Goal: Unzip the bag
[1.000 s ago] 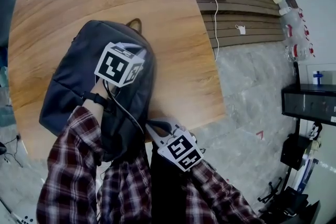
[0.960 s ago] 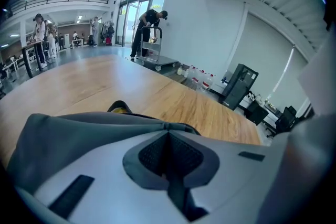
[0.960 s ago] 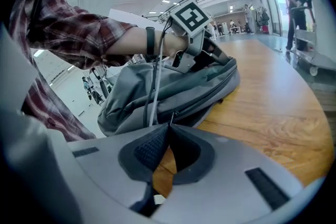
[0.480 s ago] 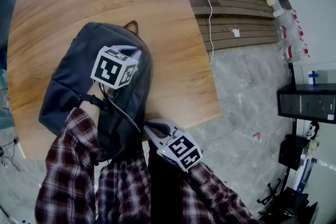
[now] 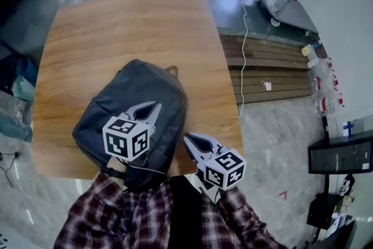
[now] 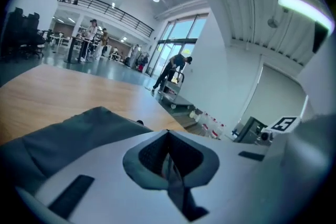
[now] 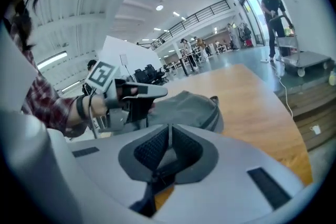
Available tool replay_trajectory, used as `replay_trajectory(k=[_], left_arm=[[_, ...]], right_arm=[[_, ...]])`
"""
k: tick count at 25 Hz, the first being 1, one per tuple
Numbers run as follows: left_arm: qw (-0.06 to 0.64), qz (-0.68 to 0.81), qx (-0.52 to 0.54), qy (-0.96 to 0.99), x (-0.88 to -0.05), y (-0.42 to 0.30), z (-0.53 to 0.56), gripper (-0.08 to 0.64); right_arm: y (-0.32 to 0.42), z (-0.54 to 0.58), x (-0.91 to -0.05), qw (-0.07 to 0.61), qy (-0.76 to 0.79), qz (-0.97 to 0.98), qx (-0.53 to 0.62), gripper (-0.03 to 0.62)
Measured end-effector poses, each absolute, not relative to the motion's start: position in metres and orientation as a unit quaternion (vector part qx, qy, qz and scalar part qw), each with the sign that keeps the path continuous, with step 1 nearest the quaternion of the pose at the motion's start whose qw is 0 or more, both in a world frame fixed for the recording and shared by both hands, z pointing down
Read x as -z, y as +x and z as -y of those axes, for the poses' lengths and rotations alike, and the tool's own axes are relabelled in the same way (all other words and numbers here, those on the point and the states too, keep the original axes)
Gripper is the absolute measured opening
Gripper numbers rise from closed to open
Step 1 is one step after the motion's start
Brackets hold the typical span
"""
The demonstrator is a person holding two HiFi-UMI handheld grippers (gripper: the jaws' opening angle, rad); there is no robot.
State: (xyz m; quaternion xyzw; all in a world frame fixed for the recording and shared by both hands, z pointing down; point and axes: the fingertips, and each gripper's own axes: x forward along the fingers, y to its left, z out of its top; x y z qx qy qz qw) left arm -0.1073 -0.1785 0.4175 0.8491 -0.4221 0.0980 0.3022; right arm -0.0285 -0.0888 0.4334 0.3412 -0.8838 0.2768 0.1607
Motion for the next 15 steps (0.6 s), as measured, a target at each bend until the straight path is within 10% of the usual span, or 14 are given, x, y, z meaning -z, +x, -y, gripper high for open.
replay_trajectory(k=[15], left_arm=[[0.158, 0.552, -0.006, 0.819, -0.248, -0.151, 0.083, 0.008]], right_arm=[[-0.093, 0.1, -0.244, 0.062, 0.311, 0.939, -0.136, 0.015]])
